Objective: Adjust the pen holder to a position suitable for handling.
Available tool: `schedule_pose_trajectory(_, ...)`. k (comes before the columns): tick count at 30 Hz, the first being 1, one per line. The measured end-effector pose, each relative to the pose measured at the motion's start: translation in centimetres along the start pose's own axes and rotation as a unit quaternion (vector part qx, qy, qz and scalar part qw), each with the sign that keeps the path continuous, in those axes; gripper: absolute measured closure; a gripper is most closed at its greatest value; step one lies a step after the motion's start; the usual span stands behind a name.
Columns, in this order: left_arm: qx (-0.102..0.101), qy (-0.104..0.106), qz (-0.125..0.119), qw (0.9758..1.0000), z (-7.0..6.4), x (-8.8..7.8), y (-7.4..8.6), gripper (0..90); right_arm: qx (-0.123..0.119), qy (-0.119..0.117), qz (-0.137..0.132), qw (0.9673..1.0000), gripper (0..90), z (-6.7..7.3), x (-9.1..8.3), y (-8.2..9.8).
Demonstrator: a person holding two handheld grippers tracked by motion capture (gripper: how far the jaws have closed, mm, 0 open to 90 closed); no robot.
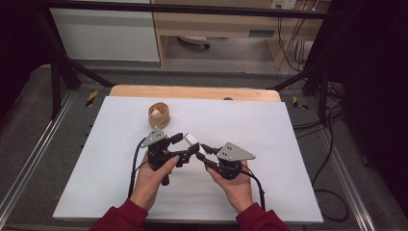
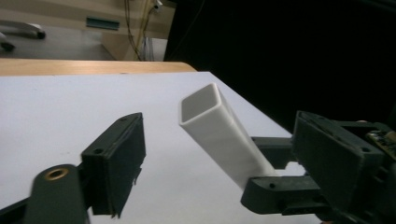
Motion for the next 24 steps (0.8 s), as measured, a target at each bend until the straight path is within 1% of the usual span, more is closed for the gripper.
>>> schedule_pose_trajectory(2, -0.003, -0.001, 0.000, 1.0000, 0.21, -0.03, 0.09, 20.1, -0.001, 0.000, 0.001, 1.0000, 67.5, 0.08, 0.08, 0.03)
schedule_pose_trajectory(6, -0.027, 0.007, -0.009, 0.9996, 0.47, -0.15, 0.21, 24.4, -0.002, 0.001, -0.001, 1.0000, 67.5, 0.20, 0.07, -0.02)
schedule_pose_trajectory(9, -0.037, 0.016, -0.010, 0.9991, 0.47, -0.15, 0.29, 30.8, -0.004, 0.002, -0.002, 1.0000, 67.4, 0.25, 0.09, -0.04)
schedule_pose_trajectory(18, -0.047, 0.023, -0.016, 0.9985, 0.40, -0.12, 0.21, 46.3, -0.012, 0.002, 0.000, 0.9999, 67.4, 0.69, 0.31, 0.07)
schedule_pose_trajectory(21, -0.053, 0.021, -0.019, 0.9982, 0.31, -0.11, 0.24, 51.1, -0.013, 0.003, 0.001, 0.9999, 67.4, 0.75, 0.36, 0.12)
schedule_pose_trajectory(24, -0.055, 0.015, -0.020, 0.9982, 0.30, -0.12, 0.27, 53.6, -0.013, 0.004, 0.002, 0.9999, 67.4, 0.82, 0.42, 0.20)
Point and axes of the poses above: each handheld gripper's, and its own axes: x roughly forward along the jaws, y roughly out of its underside, z roughly to its left, the point moved 8 cm from there along x, roughly forward along the jaws, and after that the axes turned 10 degrees about y, right-handed, at the moved point
